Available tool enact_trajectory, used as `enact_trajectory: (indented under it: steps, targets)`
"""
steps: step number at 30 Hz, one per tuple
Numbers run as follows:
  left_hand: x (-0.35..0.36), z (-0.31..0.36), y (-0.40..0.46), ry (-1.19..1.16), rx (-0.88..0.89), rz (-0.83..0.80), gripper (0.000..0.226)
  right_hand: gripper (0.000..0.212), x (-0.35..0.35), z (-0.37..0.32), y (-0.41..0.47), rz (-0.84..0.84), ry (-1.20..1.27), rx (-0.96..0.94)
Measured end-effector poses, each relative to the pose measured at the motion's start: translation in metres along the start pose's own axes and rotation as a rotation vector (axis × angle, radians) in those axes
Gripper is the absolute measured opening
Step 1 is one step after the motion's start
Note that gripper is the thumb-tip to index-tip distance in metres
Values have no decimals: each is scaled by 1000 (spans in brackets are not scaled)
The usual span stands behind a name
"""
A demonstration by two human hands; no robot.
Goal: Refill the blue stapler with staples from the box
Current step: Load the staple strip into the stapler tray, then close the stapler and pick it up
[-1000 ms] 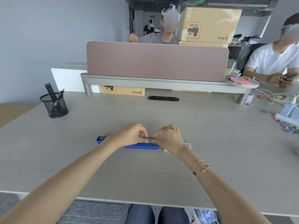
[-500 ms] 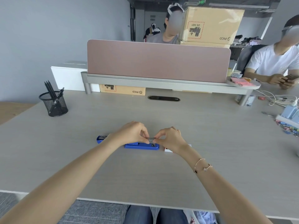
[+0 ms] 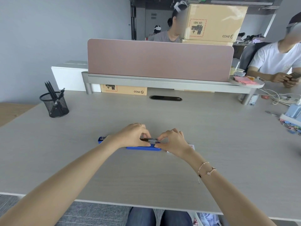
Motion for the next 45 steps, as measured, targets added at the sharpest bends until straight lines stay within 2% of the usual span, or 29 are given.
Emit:
enact_trajectory:
  steps: [3,7,11,16,21,32,40,45]
  targets:
    - [-6,-15,-10,16,-27,-25,28,23,4,2,-2,-12,-24,-6]
    - [-15,-39,-27,12,-97,-38,30,8,7,7,-3,-39,-8,-16]
    - [-22,-58,-45,37,-131,-2,30,9,6,7,-5,-50,-28,-34]
    - [-27,-88,-67,50,-188,28,36,21,6,7,-7,-47,-50,-42]
    - [-34,-108,-80,25,-230,49,23,19,8,7,-7,-49,-47,-33]
    - [-35,-104,-84,-7,-216,12,14,17,11,10,-7,-54,-29,-3]
    - [-66,-81,-75,32,-185,70,16,18,11,10,-7,-66,-23,2]
    - [-78,-64,-64,13,-172,97,25,17,12,11,-7,-59,-9,12]
Point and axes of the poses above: each hand's wrist, its own y-axis towards the middle knuckle, its own x-axis out of the palm, z = x × y, the point moved 7 cm from there along y, towards the middle knuckle, and after that the axes turned 1 degree about -y, right-handed, at the moved point
